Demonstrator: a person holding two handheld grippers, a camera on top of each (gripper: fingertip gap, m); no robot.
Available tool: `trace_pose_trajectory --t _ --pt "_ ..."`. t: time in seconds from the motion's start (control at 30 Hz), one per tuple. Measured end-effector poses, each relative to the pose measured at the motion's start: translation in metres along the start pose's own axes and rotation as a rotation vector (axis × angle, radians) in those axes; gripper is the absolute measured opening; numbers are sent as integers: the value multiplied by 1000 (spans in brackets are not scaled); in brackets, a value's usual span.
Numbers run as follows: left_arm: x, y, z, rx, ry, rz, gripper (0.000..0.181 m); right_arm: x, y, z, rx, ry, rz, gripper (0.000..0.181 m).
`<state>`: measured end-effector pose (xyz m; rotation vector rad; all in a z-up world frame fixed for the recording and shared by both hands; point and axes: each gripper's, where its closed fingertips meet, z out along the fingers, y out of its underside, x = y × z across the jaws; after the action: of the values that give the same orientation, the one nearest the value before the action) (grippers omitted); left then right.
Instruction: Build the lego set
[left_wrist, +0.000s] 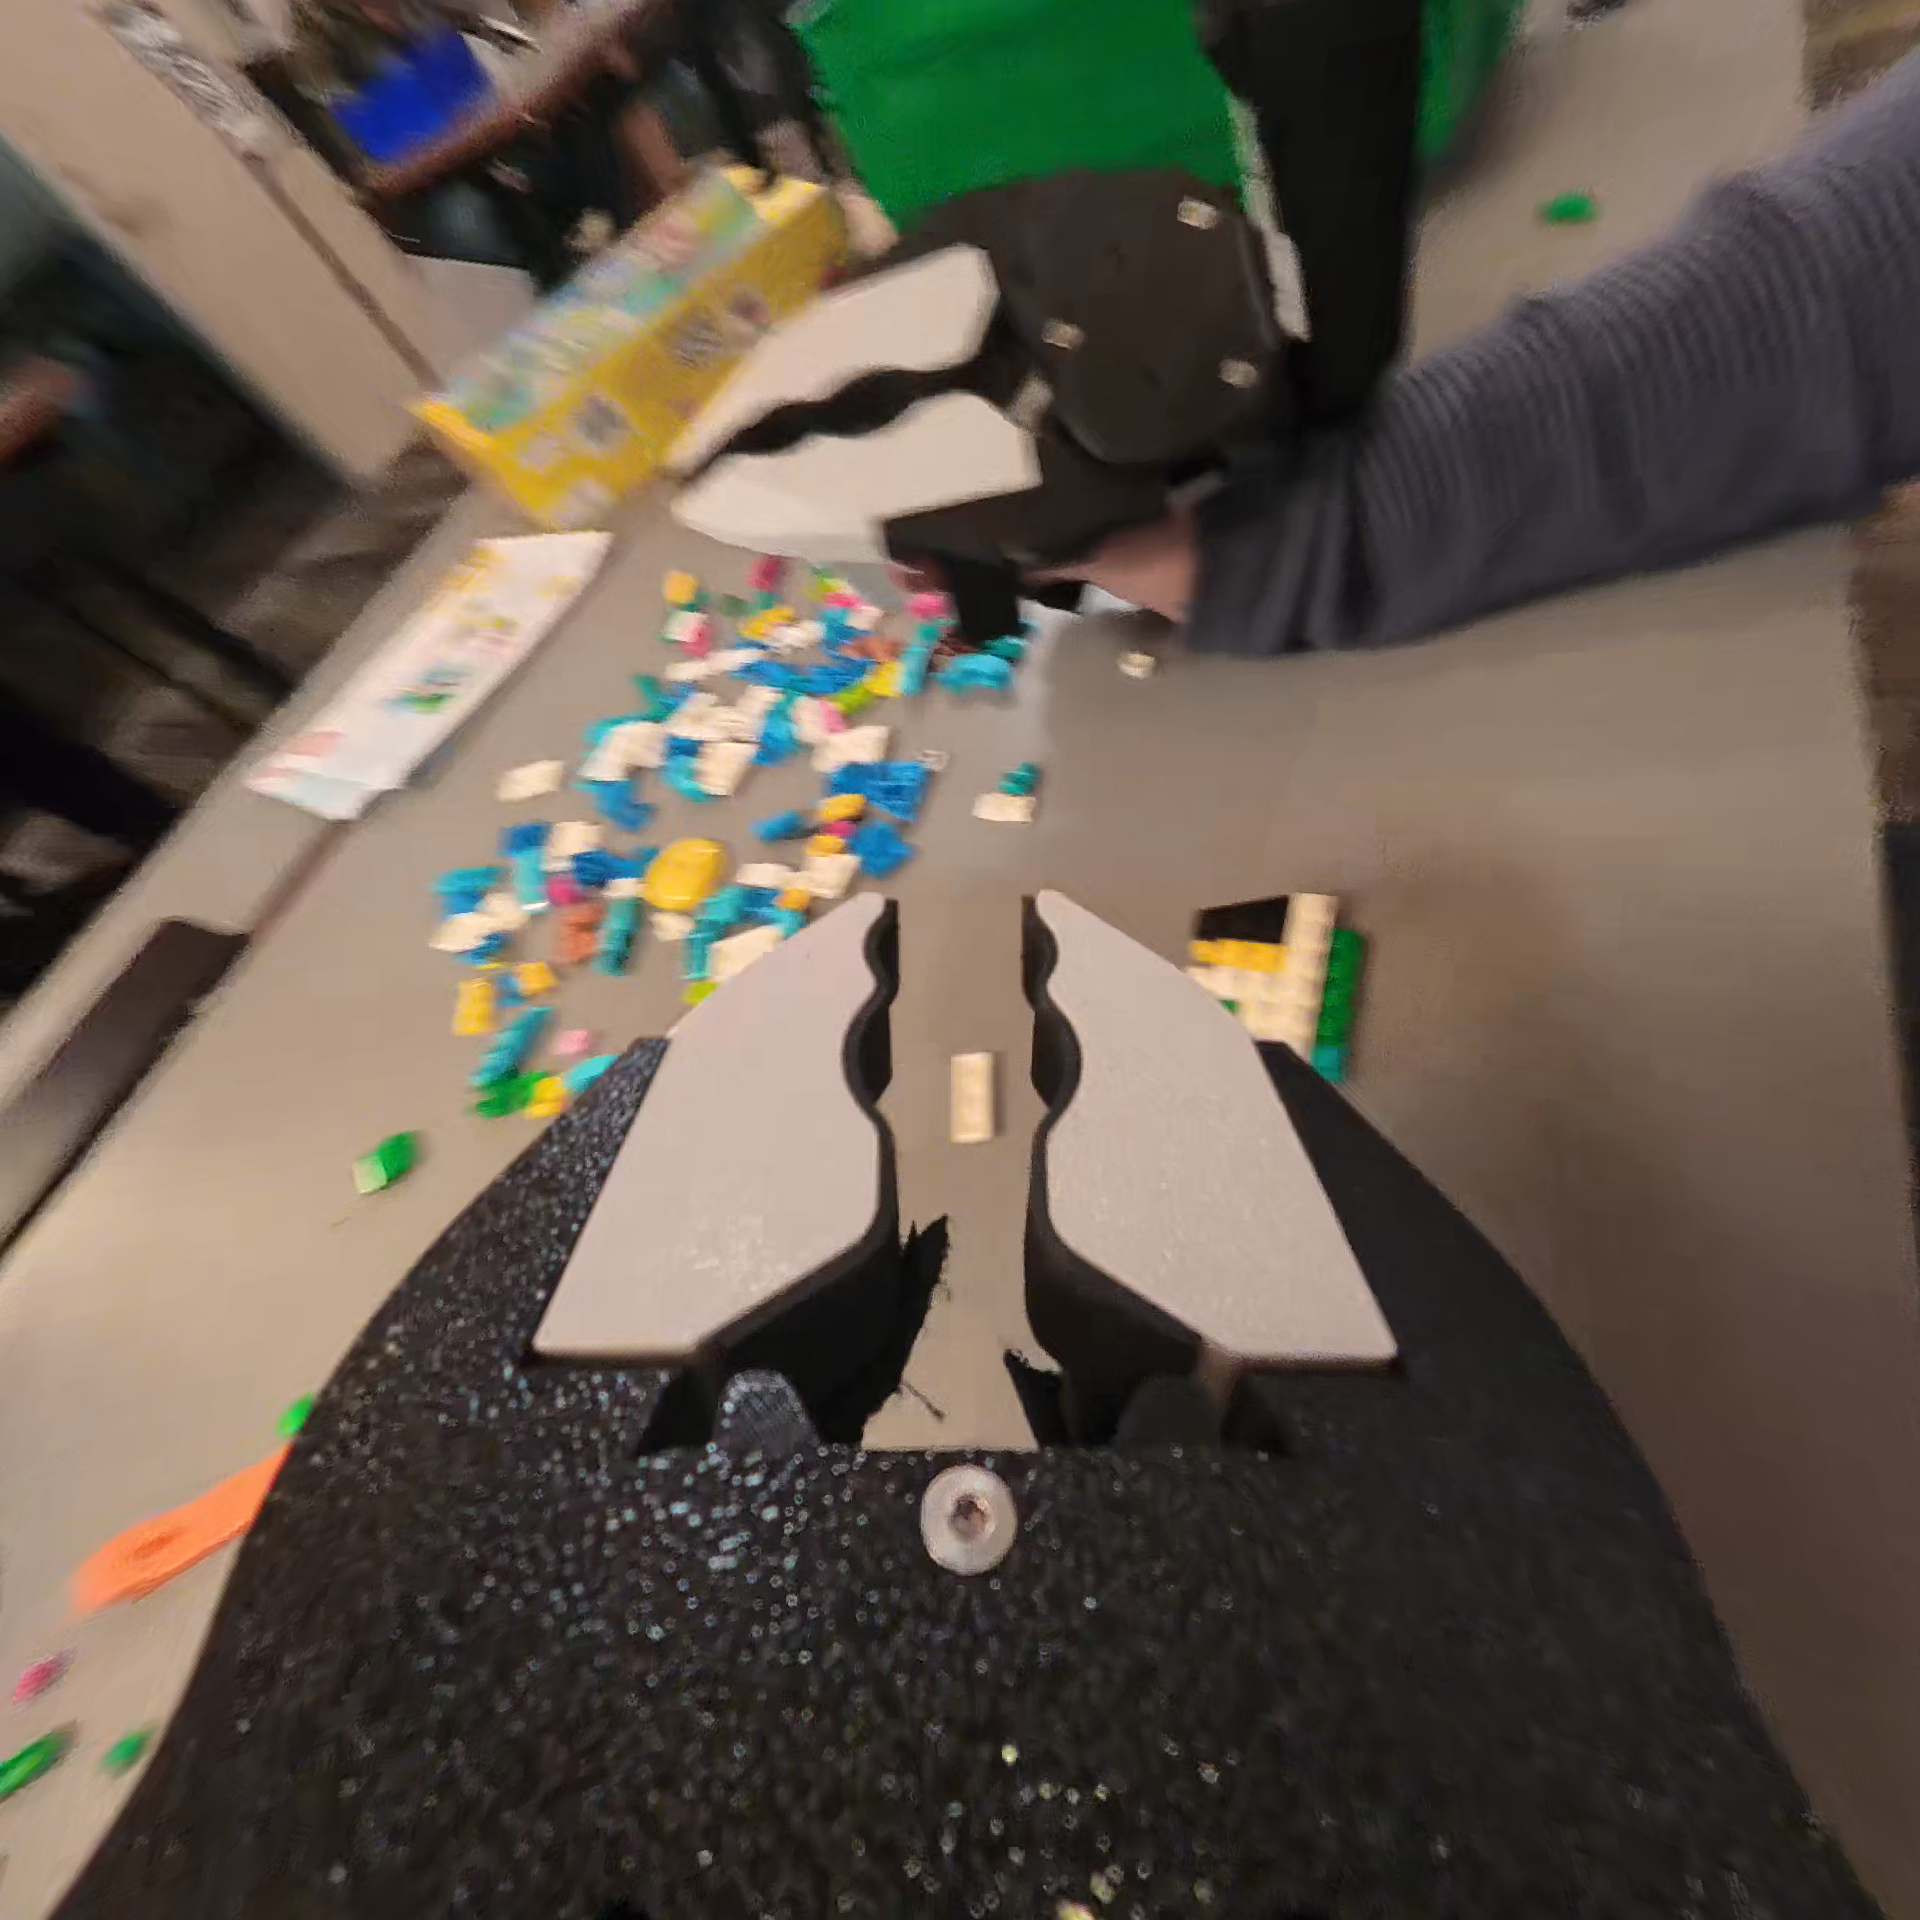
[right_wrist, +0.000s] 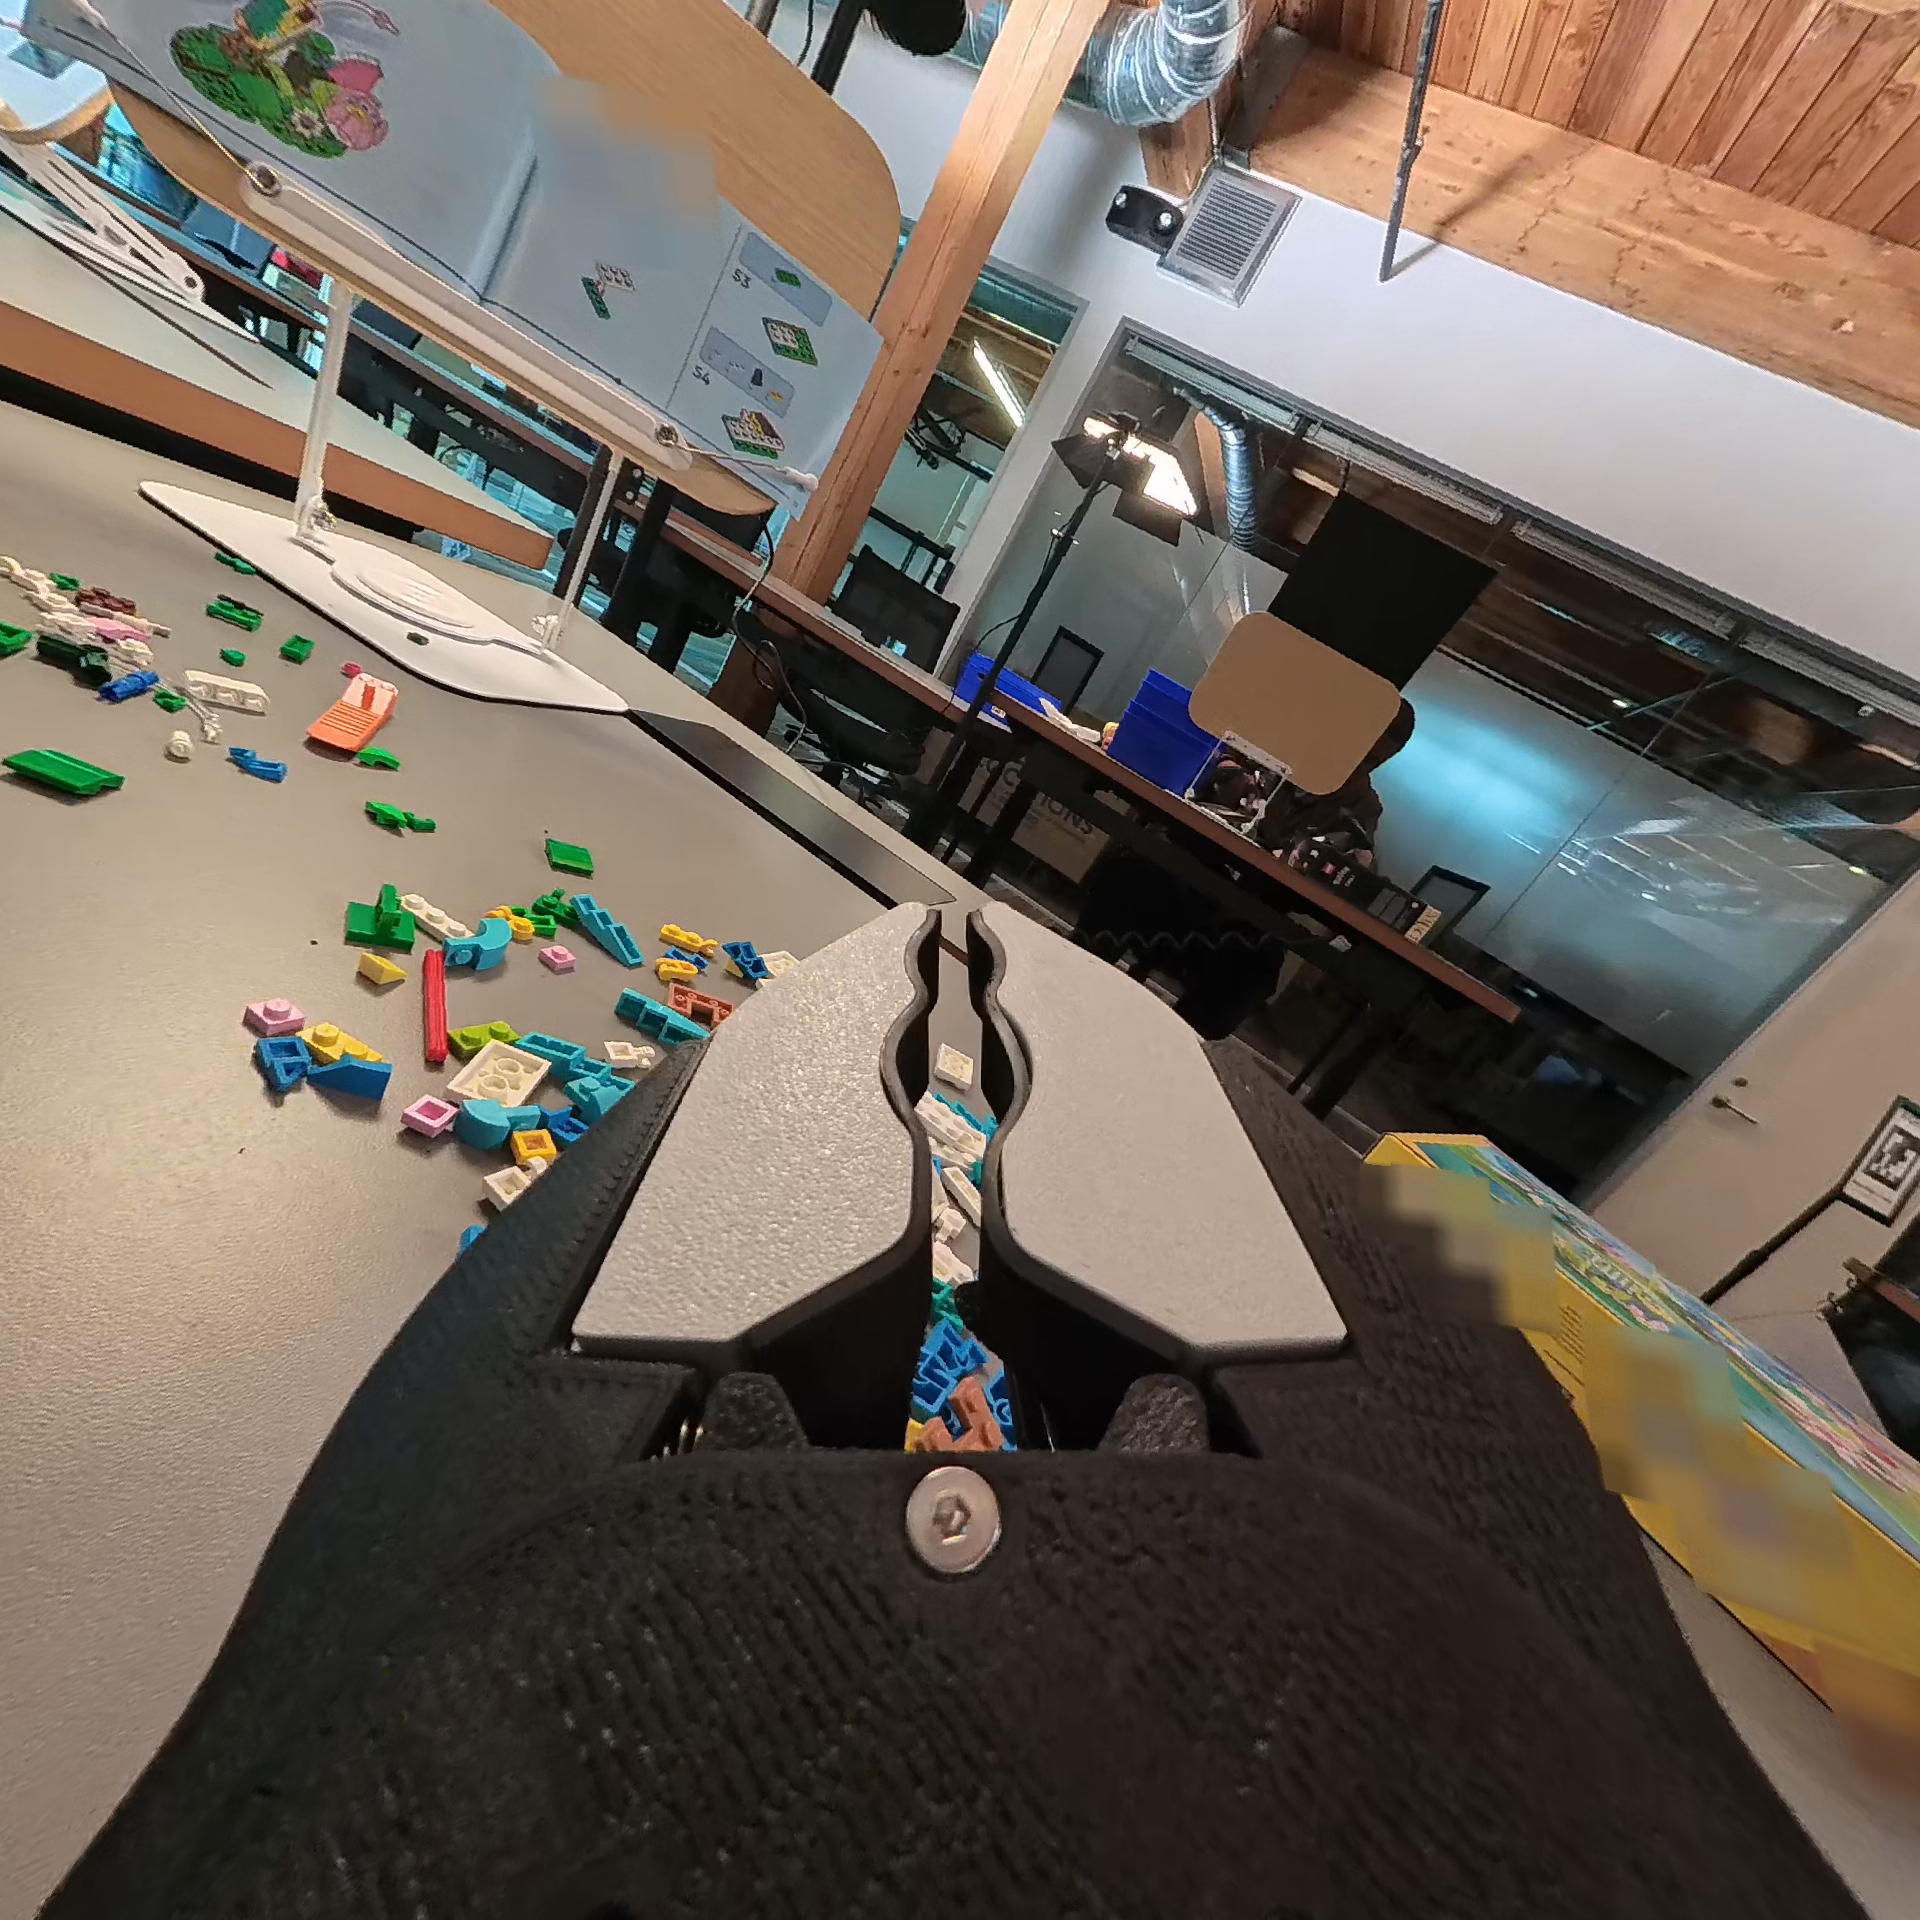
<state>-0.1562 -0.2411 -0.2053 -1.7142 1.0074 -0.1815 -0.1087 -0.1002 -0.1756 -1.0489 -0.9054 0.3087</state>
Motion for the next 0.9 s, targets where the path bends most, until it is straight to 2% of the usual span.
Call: trace_pose_trajectory --t 0.03,0.27,0.3,0.37,0.4,0.47,0.57,0.6,0.7,0.83,0.9 --pt "-15 -1 -7 -1 -69 -1 22 -1 0 0 -1 -3 -1 3" --pt "-147 5 -41 -44 -525 -105 47 -11 -3 3 7 -42 -33 3" --pt "-169 0 -45 -18 -586 -90 41 -12 -4 3 12 -48 -37 3" --pt "-217 -18 -60 92 -754 21 7 -13 -5 3 22 -54 -37 3" --pt "-242 -20 -65 97 -839 65 3 -12 -6 3 29 -52 -33 3" --pt "-289 -9 -63 -5 -944 89 19 -11 -7 3 38 -49 -22 3" --pt "-347 17 -46 -194 -1005 85 44 -10 -10 3 62 -55 -8 3" --pt "-364 24 -43 -248 -1025 89 46 -10 -11 3 69 -58 -1 3" --pt "-407 40 -41 -317 -1106 145 31 -12 -12 3 83 -77 14 2" --pt "-442 83 -30 -549 -1115 79 53 -16 -14 3 93 -101 20 2" --pt "-454 94 -28 -623 -1125 78 57 -19 -15 3 97 -114 17 1"
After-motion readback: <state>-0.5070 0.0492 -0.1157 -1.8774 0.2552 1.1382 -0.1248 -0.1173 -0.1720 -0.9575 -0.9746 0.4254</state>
